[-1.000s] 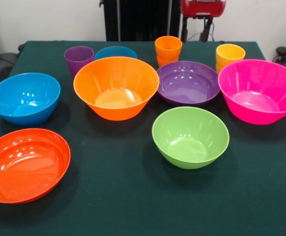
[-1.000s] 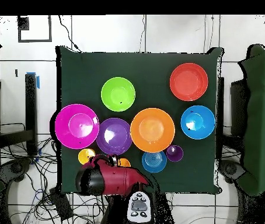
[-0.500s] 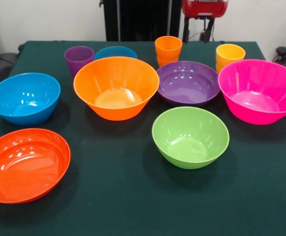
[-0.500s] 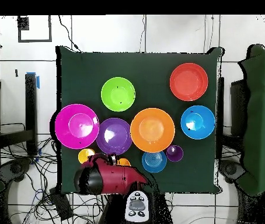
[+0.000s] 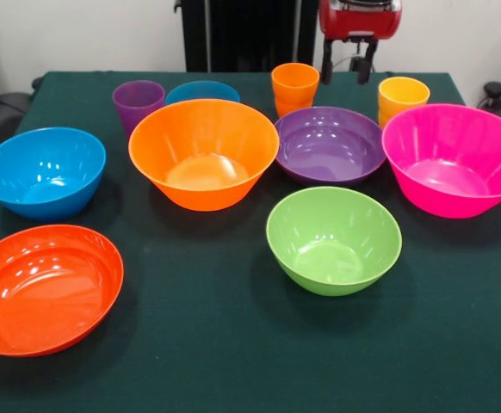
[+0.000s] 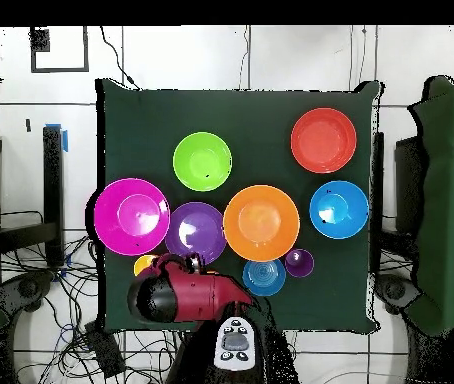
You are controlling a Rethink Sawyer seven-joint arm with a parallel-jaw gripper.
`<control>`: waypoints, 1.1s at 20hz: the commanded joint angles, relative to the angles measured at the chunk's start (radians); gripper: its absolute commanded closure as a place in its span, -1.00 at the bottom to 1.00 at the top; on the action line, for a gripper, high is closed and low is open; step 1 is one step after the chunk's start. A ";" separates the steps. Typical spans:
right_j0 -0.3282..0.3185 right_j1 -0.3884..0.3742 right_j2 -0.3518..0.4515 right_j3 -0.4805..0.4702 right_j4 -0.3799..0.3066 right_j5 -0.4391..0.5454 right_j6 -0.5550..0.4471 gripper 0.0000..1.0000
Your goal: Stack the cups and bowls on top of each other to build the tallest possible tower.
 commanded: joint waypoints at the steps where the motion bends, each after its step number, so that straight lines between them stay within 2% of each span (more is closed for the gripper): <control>1: -0.006 0.069 0.073 -0.122 -0.017 0.119 0.069 -1.00; 14: -0.034 0.096 0.113 -0.189 -0.031 0.160 0.043 -1.00; 22: -0.028 0.100 0.114 -0.229 -0.028 0.192 0.041 -1.00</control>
